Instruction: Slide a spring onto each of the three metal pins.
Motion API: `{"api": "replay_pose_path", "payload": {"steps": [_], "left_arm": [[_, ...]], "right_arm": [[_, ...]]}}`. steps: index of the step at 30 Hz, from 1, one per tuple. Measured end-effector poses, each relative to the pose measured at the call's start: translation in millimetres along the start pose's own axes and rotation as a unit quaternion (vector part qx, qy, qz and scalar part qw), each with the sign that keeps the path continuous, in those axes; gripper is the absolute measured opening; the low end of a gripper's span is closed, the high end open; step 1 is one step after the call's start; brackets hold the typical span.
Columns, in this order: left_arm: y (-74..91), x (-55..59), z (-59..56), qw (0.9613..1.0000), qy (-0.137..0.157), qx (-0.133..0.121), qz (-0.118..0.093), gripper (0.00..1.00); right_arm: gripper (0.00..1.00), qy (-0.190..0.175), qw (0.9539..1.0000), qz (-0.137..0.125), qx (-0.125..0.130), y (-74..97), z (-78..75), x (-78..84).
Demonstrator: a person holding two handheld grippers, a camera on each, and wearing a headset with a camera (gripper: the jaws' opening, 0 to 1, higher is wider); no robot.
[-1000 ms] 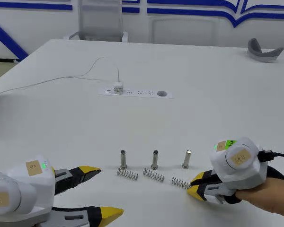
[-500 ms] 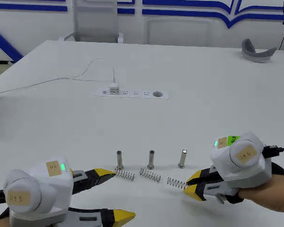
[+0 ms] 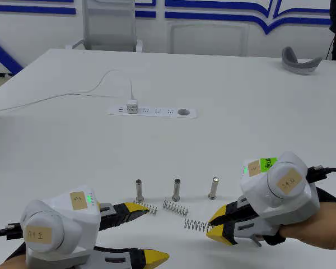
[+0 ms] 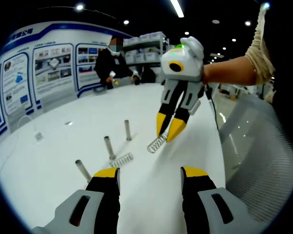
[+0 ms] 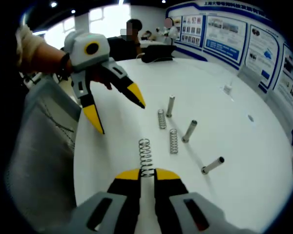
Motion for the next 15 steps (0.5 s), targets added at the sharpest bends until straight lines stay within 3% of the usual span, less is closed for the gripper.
{"api": "replay_pose_path", "payload": {"steps": [15], "left_arm": [[-6.9, -7.8, -7.9, 0.9993, -0.029, 0.024, -0.001, 0.37]], "right_arm": [[0.11, 0.044, 0.9988, 0.011, -0.019, 0.1, 10.7, -12.5]]}}
Point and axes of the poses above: the centre of the closed fingertips' face, and the gripper's own axes: y roughly backward along the fingers, z roughly to its left, x roughly out of its underside, the point moved 10 cm from there along y, roughly backward along the fingers, and after that the axes turned 10 degrees about z, right-handed, at the moved point
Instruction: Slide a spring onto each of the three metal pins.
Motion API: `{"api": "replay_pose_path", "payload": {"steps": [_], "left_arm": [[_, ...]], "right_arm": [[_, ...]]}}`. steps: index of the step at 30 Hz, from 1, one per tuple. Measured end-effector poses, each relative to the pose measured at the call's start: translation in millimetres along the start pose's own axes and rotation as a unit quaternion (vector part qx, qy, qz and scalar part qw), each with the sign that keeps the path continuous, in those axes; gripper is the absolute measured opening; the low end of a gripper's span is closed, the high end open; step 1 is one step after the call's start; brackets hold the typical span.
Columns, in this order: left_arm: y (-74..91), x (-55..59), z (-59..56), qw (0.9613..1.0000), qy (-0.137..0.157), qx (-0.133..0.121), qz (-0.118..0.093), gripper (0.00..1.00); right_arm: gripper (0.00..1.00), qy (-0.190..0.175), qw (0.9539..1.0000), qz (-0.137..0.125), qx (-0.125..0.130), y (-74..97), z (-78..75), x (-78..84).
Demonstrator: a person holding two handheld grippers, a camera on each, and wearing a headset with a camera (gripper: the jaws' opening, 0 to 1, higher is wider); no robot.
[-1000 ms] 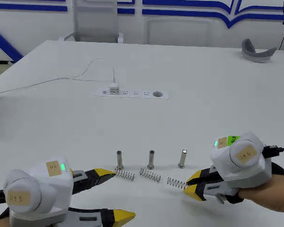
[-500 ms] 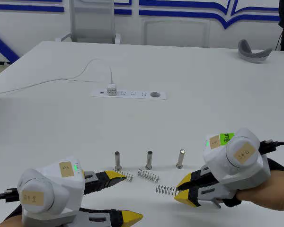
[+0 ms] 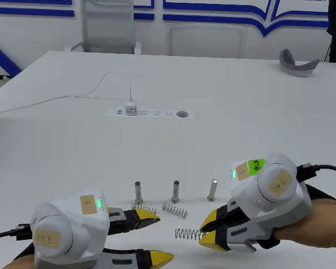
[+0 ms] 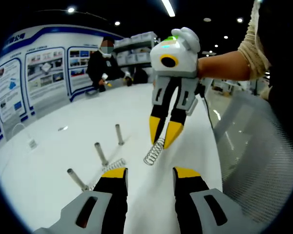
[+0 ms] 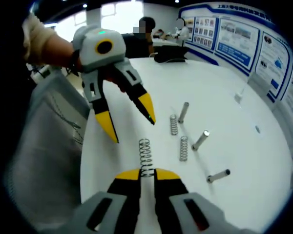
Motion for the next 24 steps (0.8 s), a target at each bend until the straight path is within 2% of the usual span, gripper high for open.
{"api": "replay_pose_path", "payload": {"steps": [12, 24], "left_arm": [[-6.6, -4.7, -7.4, 0.9996, -0.025, 0.015, 0.000, 0.25], [-11.4, -4.2, -10.5, 0.9989, -0.042, 0.017, 0.008, 0.14]], "right_arm": [[0.11, 0.029, 0.9995, 0.005, -0.014, -1.0, 7.5, -7.9], [0.11, 0.045, 0.9986, 0.013, -0.023, -0.3, 11.7, -11.1]]}}
Point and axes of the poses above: the centre of the closed fingertips' face, and the gripper's own axes: y roughly backward along the fingers, z roughly to its left, x roughly out of its underside, the point moved 10 cm from there along y, roughly backward along the fingers, and after that the axes turned 10 degrees about z, right-handed, at the moved point
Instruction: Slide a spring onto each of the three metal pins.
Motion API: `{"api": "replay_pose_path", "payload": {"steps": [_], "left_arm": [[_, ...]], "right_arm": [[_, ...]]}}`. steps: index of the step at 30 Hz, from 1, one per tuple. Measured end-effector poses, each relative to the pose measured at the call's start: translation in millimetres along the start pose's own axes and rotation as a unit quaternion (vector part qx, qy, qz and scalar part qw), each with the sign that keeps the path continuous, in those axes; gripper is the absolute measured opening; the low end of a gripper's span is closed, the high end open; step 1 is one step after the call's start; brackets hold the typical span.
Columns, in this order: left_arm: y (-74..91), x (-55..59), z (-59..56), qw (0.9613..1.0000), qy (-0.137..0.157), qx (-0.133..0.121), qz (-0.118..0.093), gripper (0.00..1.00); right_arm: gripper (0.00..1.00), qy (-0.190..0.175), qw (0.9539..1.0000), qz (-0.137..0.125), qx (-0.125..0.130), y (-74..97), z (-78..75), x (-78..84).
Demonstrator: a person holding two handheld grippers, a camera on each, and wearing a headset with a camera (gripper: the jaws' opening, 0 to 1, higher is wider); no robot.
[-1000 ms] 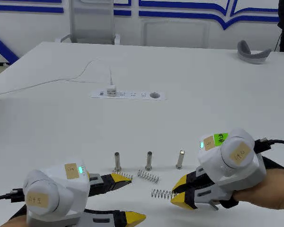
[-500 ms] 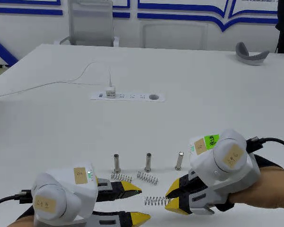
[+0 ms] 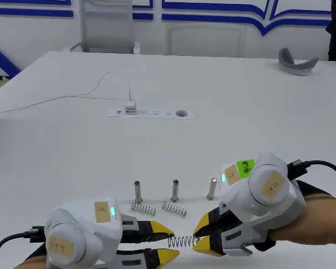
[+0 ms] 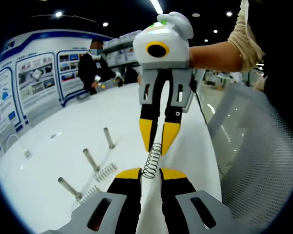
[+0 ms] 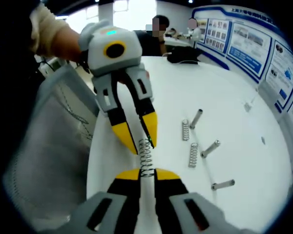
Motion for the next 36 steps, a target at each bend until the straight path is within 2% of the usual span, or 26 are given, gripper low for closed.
{"api": "replay_pose_path", "payload": {"steps": [4, 14, 24, 36], "left_arm": [[-1.0, 1.5, 0.4, 0.9999, -0.007, -0.002, 0.008, 0.12], [-2.5, 2.4, -1.2, 0.9998, -0.011, 0.004, 0.013, 0.11], [-3.2, -2.3, -2.2, 1.0000, -0.007, 0.005, 0.000, 0.11], [-1.9, -4.0, -0.4, 1.0000, 0.004, 0.002, -0.009, 0.11]], "right_arm": [[0.11, 0.000, 1.0000, -0.005, -0.005, 3.5, 1.4, -3.8], [0.11, 0.010, 0.9992, -0.039, -0.006, 14.5, 3.5, -22.7], [0.12, 0.016, 0.9975, -0.069, -0.001, 18.1, 6.2, -37.5], [0.12, 0.015, 0.9966, -0.080, 0.003, 17.9, 6.7, -41.0]]}}
Point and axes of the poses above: the centre of the closed fingertips' face, and the gripper's own axes: y roughly backward along the fingers, z roughly to its left, x roughly out of its underside, the point moved 10 cm from there along y, roughly backward along the fingers, and after that the axes turned 10 degrees about z, right-handed, at the moved point
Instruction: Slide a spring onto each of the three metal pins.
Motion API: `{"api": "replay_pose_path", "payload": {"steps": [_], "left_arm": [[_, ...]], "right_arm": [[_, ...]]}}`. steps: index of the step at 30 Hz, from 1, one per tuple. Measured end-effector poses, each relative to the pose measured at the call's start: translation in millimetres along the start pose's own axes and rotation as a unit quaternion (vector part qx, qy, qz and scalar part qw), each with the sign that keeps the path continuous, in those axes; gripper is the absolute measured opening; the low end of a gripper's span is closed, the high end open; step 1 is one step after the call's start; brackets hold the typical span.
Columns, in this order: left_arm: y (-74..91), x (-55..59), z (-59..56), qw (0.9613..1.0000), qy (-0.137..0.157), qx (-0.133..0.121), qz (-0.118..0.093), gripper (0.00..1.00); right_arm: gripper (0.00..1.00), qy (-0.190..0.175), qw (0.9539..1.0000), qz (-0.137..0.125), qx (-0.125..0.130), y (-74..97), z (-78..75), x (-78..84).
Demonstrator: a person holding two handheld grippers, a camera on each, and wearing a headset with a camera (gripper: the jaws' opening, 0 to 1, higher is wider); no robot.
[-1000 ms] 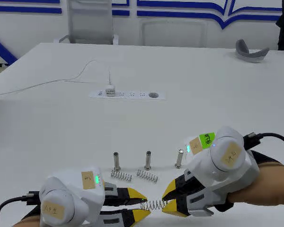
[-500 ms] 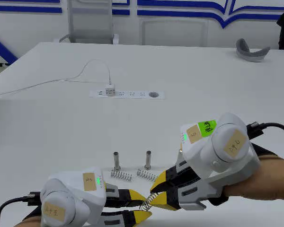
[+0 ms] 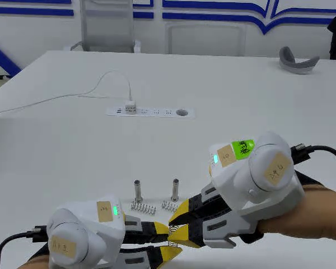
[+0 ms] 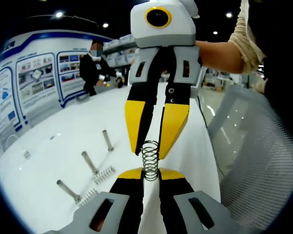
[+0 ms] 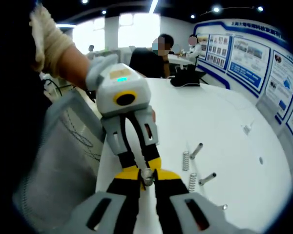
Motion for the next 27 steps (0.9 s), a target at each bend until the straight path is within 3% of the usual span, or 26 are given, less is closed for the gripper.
{"api": "replay_pose_path", "payload": {"steps": [22, 27], "left_arm": [[1.9, -3.9, -0.7, 0.9999, 0.007, -0.007, -0.012, 0.12], [3.8, -5.6, 0.3, 0.9997, 0.015, -0.010, -0.019, 0.18]], "right_arm": [[0.12, -0.015, 0.9998, -0.008, 0.008, -2.2, -0.5, 3.5], [0.12, -0.020, 0.9997, -0.010, 0.012, -0.4, -1.5, 3.8]]}}
Point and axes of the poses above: the centre of the closed fingertips' face, and the gripper's own axes: y roughly backward along the fingers, z roughly to its left, x roughly out of its underside, the point moved 10 cm from there along y, roughly backward along the fingers, and after that the axes turned 10 degrees about z, right-handed, at the moved point
